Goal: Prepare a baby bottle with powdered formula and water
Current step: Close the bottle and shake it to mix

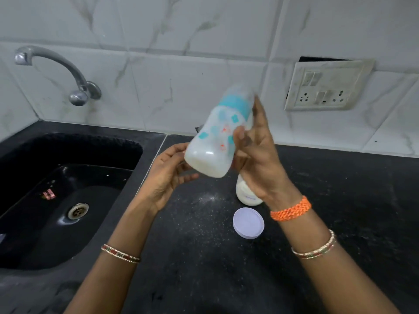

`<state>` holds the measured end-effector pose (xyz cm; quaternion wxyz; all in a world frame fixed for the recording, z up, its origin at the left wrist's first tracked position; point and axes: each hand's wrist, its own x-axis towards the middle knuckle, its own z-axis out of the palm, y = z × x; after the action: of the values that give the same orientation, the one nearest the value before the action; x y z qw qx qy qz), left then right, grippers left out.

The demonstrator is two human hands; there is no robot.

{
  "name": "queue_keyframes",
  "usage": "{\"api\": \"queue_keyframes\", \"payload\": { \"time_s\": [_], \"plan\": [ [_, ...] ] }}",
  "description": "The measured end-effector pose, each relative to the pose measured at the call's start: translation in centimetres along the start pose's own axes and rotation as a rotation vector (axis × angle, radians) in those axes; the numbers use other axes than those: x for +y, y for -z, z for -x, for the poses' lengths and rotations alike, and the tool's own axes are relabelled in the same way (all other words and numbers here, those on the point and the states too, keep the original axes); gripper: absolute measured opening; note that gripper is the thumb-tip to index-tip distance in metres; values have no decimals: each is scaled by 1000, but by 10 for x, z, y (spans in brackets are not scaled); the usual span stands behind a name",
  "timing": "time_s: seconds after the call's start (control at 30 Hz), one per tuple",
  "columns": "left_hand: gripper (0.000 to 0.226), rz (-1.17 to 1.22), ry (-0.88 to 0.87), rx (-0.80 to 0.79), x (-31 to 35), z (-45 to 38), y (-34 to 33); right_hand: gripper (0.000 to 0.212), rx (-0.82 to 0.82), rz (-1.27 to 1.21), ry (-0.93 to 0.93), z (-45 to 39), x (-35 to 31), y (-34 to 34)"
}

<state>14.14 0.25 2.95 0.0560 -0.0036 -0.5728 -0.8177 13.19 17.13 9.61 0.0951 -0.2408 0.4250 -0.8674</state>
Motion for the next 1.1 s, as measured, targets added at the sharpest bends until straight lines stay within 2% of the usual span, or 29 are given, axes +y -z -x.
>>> {"api": "queue_keyframes", "payload": {
  "time_s": [0.07, 0.13, 0.17, 0.2, 0.23, 0.3, 0.33, 0.37, 0.47, 0.5, 0.6, 0.7, 0.8, 0.87, 0.93, 1.0, 1.07, 1.1],
  "plan": [
    [18, 5, 8, 0, 0, 1, 3, 88, 159, -31, 105, -11, -11, 9],
    [18, 15, 4, -3, 0, 2, 5, 68, 395, -239, 126, -27, -20, 23],
    [19, 16, 1, -5, 0, 2, 5, 59, 442, -345, 123, -32, -21, 28],
    [19, 13, 1, -7, 0, 1, 4, 56, 414, -396, 87, -32, -21, 32],
    [19, 7, 1, -10, 1, 0, 3, 63, 316, -383, 28, -29, -18, 35],
    [19, 2, 0, -10, 1, -2, 0, 87, 15, -242, -81, -17, -9, 41],
    [19, 3, -1, -6, 1, -3, -2, 92, -123, -193, -92, -12, -6, 44],
    [19, 5, -1, -2, 1, -3, -3, 94, -155, -190, -75, -10, -2, 45],
    [19, 15, 1, -19, 0, -3, -5, 116, 77, -302, -27, -20, 5, 52],
    [19, 11, 4, -28, 0, -2, -5, 120, 106, -343, -28, -24, 7, 55],
    [18, -8, 8, -35, 0, 0, -4, 127, 32, -304, -126, -20, 9, 59],
    [19, 3, 9, -15, 1, -1, -2, 134, 43, -316, -64, -22, 4, 53],
    [19, 13, 12, -24, 1, -1, -3, 124, 234, -398, 25, -33, 1, 50],
    [19, 15, 13, -40, 0, -1, -4, 119, 206, -315, 13, -30, -1, 46],
    [19, 20, 13, -37, 0, -2, -5, 100, 164, -206, 28, -25, -1, 38],
    [19, 22, 13, -24, 1, -2, -5, 84, 231, -205, 85, -26, -1, 33],
    [19, 27, 14, -27, 1, -2, -7, 85, 364, -168, 177, -30, 0, 30],
    [18, 31, 17, -28, 1, -1, -9, 89, 356, -121, 174, -31, 1, 30]
  ]
}}
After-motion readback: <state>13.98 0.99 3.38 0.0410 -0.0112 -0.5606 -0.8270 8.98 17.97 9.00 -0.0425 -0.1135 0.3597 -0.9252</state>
